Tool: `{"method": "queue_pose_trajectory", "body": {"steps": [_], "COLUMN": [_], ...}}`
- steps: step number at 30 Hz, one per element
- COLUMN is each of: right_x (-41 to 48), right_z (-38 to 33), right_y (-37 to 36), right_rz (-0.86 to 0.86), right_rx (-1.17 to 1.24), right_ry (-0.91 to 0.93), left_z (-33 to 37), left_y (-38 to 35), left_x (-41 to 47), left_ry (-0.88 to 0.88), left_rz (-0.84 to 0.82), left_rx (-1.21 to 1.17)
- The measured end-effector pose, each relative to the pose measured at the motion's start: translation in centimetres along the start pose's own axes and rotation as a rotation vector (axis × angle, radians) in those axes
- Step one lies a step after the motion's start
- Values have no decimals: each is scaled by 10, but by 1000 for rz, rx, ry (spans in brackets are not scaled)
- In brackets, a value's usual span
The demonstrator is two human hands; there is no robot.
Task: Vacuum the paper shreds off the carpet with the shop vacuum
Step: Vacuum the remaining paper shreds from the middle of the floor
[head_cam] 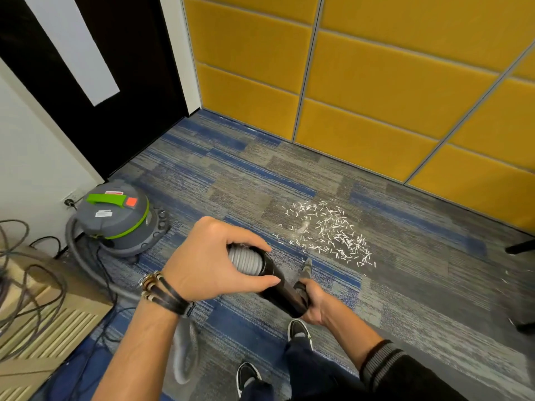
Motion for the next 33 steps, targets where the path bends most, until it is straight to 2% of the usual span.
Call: {"method": "queue_pose_trajectory", "body": {"steps": [9,16,19,21,28,33], "right_x": [-2,-15,-15,-14,-13,4], "right_z": [4,3,-10,-18,-14,-25], "right_y": [-40,-3,3,-7,-48,-76], "right_rz": [-113,-48,-2,20,33,-54], "right_rx": [-25,19,-42,-78,-167,-153], "right_ry": [-32,-29,20,52,-20,-17], "left_z": [9,4,-3,-9,-51,-38], "left_y": [18,5,7,14,42,43], "left_x": [-1,1,-1,-4,-22,-6], "left_ry": [-28,-26,-8,4,147,130], "left_rz": [39,5,34,63,188,185], "left_rx": [35,-61,-51,-8,16,62]}}
Point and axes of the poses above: each hand's wrist, its own x-axis towards the middle knuckle, its own y-axis out of the back of the hand, z = x × y, the point moved 10 cm from there along x, towards the middle knuckle, and after that the axes turned 13 degrees about x, right-handed, at the moved point
